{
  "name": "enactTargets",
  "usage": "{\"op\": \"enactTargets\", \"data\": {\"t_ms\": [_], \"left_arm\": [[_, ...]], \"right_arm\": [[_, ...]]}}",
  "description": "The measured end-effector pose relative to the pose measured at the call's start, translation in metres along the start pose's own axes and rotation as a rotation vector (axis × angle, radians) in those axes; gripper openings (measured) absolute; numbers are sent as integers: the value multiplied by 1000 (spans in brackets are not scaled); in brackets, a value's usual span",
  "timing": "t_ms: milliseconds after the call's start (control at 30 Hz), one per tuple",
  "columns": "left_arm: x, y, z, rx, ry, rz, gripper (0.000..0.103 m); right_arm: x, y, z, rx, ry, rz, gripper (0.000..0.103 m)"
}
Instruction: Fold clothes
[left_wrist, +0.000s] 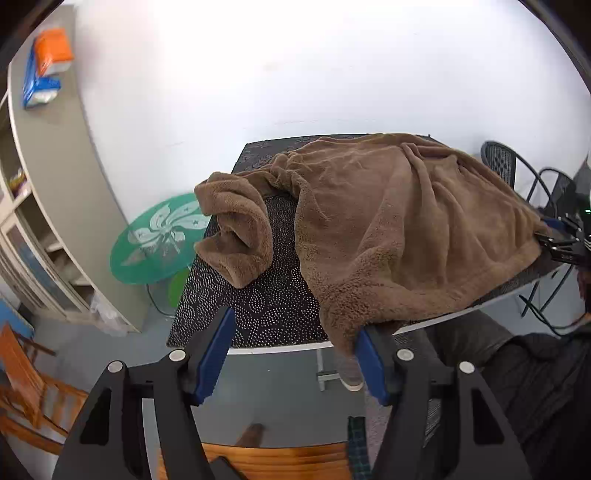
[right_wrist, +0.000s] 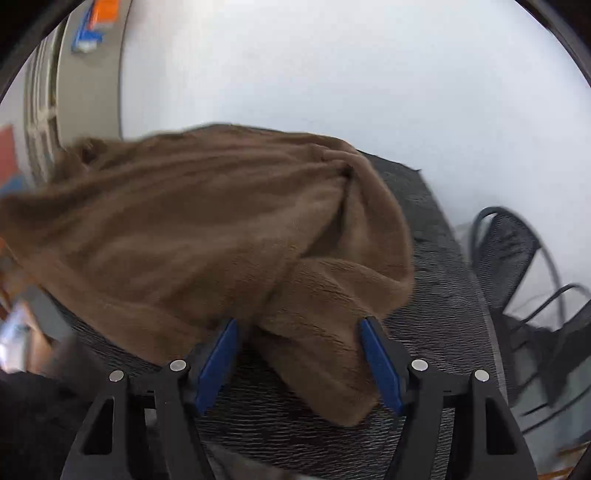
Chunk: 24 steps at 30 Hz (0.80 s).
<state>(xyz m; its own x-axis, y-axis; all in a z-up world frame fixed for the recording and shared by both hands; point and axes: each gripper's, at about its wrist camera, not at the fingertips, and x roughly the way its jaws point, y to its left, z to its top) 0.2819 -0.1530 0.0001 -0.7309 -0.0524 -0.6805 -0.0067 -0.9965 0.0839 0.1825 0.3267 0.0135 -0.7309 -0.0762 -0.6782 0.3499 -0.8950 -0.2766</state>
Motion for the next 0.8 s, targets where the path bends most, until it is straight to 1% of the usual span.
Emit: {"op": "enactTargets", "data": {"t_ms": [67, 100, 133, 167, 200, 333, 433, 467, 500, 533, 567, 633, 667, 767, 800], "left_arm": [[4, 3, 2, -9, 7, -3, 70], [7, 5, 2, -26, 14, -7, 71], [9, 7, 2, -39, 20, -8, 71], [11, 7, 2, -51, 24, -10, 71], [13, 8, 3, -60, 27, -16, 72], [20, 6, 7, -45, 35, -24, 73], [24, 2, 12, -20, 38, -35, 74], [26, -1, 14, -12, 39, -40, 75], [28, -3, 16, -4, 37, -47, 75], [30, -6, 18, 4, 36, -53, 76], [31, -9, 20, 13, 33, -60, 76], [33, -16, 24, 36, 29, -70, 76], [32, -19, 26, 47, 25, -70, 76], [31, -25, 31, 68, 9, -73, 76], [29, -26, 32, 69, 1, -76, 76]], "right_arm": [[9, -8, -6, -28, 11, -55, 70], [13, -17, -6, 0, 30, -64, 69], [15, -27, -5, 31, 38, -82, 53], [14, -41, -5, 66, 34, -117, 32], [12, -55, -6, 101, 29, -154, 29], [3, -107, -9, 228, 14, -300, 29], [-6, -126, -17, 259, 27, -316, 29], [-9, -132, -20, 269, 32, -319, 31], [-13, -133, -24, 283, 29, -302, 34], [-18, -129, -27, 296, 9, -255, 51], [-24, -126, -30, 309, -15, -203, 65], [-35, -106, -31, 265, -83, -74, 70], [-41, -87, -29, 195, -107, -25, 70], [-43, -37, -23, -17, -133, 56, 70], [-42, -17, -22, -102, -139, 68, 70]]}}
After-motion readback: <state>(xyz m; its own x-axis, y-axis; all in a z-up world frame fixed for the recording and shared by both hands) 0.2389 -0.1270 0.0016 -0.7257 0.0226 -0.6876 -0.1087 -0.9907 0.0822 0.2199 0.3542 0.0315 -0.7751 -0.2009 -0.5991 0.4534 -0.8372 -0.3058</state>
